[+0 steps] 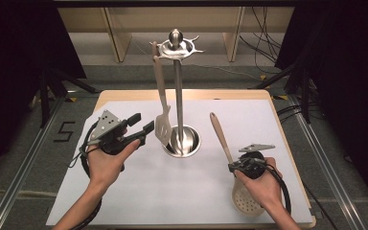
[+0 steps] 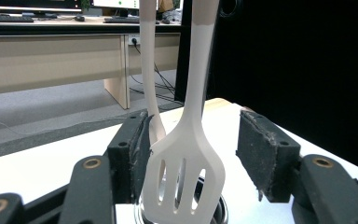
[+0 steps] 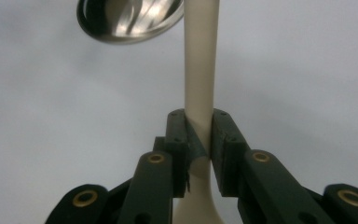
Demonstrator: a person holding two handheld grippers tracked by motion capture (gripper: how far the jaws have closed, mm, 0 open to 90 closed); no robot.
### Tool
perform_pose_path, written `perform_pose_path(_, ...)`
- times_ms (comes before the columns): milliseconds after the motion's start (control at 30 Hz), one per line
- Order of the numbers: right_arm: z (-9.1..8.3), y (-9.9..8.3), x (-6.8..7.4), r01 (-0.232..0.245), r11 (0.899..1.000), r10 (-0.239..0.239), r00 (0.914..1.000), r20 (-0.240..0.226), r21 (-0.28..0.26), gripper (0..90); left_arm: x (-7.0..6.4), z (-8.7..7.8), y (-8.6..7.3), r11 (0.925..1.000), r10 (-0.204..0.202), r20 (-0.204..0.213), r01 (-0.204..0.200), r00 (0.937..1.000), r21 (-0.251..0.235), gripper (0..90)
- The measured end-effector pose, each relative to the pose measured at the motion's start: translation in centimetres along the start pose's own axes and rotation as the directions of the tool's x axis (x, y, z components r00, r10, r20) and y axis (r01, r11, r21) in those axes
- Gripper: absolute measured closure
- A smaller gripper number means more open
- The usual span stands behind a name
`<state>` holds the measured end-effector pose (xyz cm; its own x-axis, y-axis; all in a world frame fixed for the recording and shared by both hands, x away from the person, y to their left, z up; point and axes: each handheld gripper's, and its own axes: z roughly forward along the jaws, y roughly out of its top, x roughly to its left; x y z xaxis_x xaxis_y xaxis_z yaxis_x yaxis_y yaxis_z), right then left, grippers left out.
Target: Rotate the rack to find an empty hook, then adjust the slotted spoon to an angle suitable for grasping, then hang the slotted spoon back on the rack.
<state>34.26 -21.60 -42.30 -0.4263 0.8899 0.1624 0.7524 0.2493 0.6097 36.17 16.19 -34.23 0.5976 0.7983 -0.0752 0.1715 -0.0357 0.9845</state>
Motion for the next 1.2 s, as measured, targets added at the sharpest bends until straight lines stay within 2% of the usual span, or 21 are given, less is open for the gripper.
perform_pose_path(133,-0.4,0.1,0.1,0.012,0.998,-0.012,0.9999,0.004,-0.066,79.2,0.0,-0.1,0.1,1.0000,-0.003,0.002,0.003,1.0000,-0.002,43.2)
perform_pose_path(167,-0.5,0.1,0.3,-0.021,0.996,0.020,0.9997,-0.014,-0.083,79.2,-0.1,-0.1,0.1,1.0000,-0.005,0.003,0.005,1.0000,-0.004,43.2)
perform_pose_path(200,-0.7,0.1,0.3,-0.001,0.995,0.001,1.0000,-0.003,-0.097,79.2,-0.1,-0.1,0.1,1.0000,-0.005,0.004,0.005,1.0000,-0.007,43.2)
perform_pose_path(233,-0.7,0.1,0.4,-0.011,0.994,0.009,0.9998,-0.015,-0.112,79.2,0.0,0.0,0.2,1.0000,-0.001,0.006,0.001,1.0000,-0.010,43.2)
perform_pose_path(267,-0.7,0.2,0.1,0.036,0.989,-0.038,0.9992,-0.012,-0.144,79.2,0.0,0.0,0.2,0.9999,0.000,0.008,0.000,1.0000,-0.011,43.2)
perform_pose_path(300,-1.0,0.2,0.3,0.016,0.990,-0.017,0.9998,-0.010,-0.138,79.2,-0.1,0.0,0.2,0.9999,0.000,0.009,0.000,1.0000,-0.011,43.2)
perform_pose_path(367,-1.1,0.4,0.3,0.022,0.987,-0.023,0.9997,-0.003,-0.157,79.2,-0.1,0.1,0.2,0.9999,0.002,0.015,-0.002,0.9999,-0.013,43.2)
perform_pose_path(400,-1.2,0.3,0.2,0.045,0.984,-0.045,0.9990,0.006,-0.174,79.2,-0.1,0.1,0.2,0.9999,0.005,0.018,-0.005,0.9998,-0.012,43.2)
perform_pose_path(433,-1.5,0.4,0.5,0.000,0.985,-0.002,0.9999,-0.014,-0.173,79.2,-0.1,0.1,0.2,0.9999,0.012,0.021,-0.012,0.9997,-0.011,43.2)
perform_pose_path(467,-1.7,0.4,0.3,0.021,0.983,-0.022,0.9997,-0.005,-0.182,79.2,-0.1,0.2,0.2,0.9999,0.003,0.022,-0.003,0.9998,-0.011,43.2)
perform_pose_path(533,-1.8,0.3,0.2,0.015,0.978,-0.018,0.9998,-0.011,-0.207,79.2,0.0,0.3,0.2,0.9999,0.012,0.024,-0.012,0.9996,-0.011,43.2)
perform_pose_path(567,-2.0,0.3,0.0,0.033,0.979,-0.032,0.9995,0.004,-0.201,79.2,0.0,0.4,0.2,0.9999,0.008,0.024,-0.008,0.9997,-0.010,43.2)
perform_pose_path(633,-2.0,0.2,0.1,0.008,0.977,-0.010,0.9999,-0.006,-0.212,79.2,-0.1,0.4,0.2,0.9999,0.009,0.024,-0.009,0.9997,-0.008,43.2)
perform_pose_path(667,-2.1,0.2,-0.3,0.054,0.975,-0.051,0.9985,0.018,-0.218,79.2,-0.1,0.4,0.2,0.9999,0.015,0.025,-0.015,0.9996,-0.007,43.2)
perform_pose_path(700,-2.2,0.1,-0.1,0.020,0.978,-0.020,0.9998,0.003,-0.207,79.2,-0.2,0.4,0.2,0.9999,0.012,0.026,-0.012,0.9996,-0.009,43.2)
perform_pose_path(733,-2.2,0.1,0.0,0.009,0.977,-0.010,0.9999,-0.003,-0.214,79.2,-0.3,0.5,0.2,0.9999,0.011,0.027,-0.011,0.9996,-0.010,43.2)
perform_pose_path(833,-2.3,0.1,0.0,0.002,0.976,-0.006,0.9999,-0.015,-0.218,79.2,-0.3,0.5,0.4,0.9998,0.017,0.030,-0.017,0.9994,-0.014,43.2)
perform_pose_path(967,-2.4,0.1,0.0,0.004,0.974,-0.006,1.0000,-0.007,-0.227,79.2,-0.3,0.5,0.4,0.9998,0.015,0.031,-0.015,0.9994,-0.013,43.1)
perform_pose_path(1133,-2.5,0.3,0.3,-0.003,0.977,0.001,0.9999,-0.013,-0.215,79.2,-0.1,0.4,0.4,0.9998,0.014,0.029,-0.014,0.9995,-0.017,43.1)
perform_pose_path(1167,-2.4,0.4,0.0,0.048,0.972,-0.048,0.9988,0.005,-0.231,79.2,-0.1,0.3,0.4,0.9998,0.009,0.026,-0.009,0.9996,-0.017,43.2)
perform_pose_path(1200,-2.3,0.4,0.3,0.015,0.972,-0.019,0.9998,-0.012,-0.235,79.2,-0.1,0.3,0.5,0.9998,0.007,0.027,-0.007,0.9996,-0.017,43.2)
